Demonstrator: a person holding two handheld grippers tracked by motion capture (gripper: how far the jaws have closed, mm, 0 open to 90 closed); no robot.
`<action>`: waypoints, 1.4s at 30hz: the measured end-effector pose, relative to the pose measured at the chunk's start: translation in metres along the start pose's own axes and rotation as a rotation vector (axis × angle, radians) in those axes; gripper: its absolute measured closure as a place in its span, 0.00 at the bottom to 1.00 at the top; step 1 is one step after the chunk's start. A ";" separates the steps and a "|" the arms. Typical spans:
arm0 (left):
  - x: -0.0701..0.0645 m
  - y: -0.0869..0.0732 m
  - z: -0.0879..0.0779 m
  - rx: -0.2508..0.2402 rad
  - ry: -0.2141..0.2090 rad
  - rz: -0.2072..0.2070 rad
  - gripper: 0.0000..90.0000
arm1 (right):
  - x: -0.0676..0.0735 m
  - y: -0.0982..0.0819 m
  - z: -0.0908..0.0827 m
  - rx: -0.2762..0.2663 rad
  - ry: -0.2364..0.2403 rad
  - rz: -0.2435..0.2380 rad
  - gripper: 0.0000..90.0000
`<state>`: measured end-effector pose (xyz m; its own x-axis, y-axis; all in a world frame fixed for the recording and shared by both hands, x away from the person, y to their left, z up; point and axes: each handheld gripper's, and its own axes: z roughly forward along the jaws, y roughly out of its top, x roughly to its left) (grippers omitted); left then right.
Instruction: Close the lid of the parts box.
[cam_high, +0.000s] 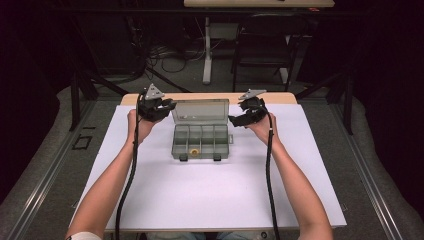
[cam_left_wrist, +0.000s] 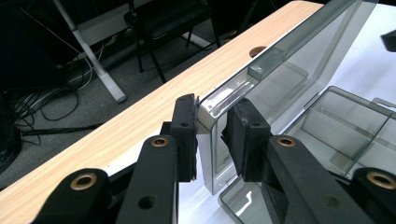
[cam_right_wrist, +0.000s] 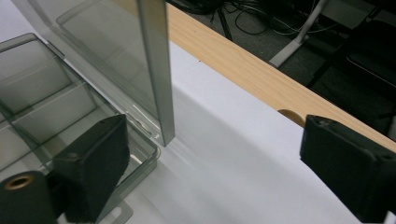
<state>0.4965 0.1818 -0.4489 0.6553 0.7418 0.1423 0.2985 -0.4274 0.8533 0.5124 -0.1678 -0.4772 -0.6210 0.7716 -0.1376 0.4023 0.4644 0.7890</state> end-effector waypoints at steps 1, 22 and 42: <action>0.000 0.000 0.000 0.002 0.001 0.004 0.81 | 0.001 0.001 -0.001 -0.001 0.006 -0.006 0.03; 0.000 0.001 -0.001 0.016 -0.003 0.022 0.81 | 0.015 0.045 -0.018 -0.046 0.074 -0.076 0.56; -0.003 -0.001 -0.006 0.030 -0.028 0.006 0.81 | 0.031 0.045 -0.021 -0.031 0.026 -0.136 0.81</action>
<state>0.4903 0.1830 -0.4467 0.6759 0.7249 0.1328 0.3151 -0.4472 0.8371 0.4970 -0.1324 -0.4331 -0.6857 0.6909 -0.2290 0.2925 0.5497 0.7825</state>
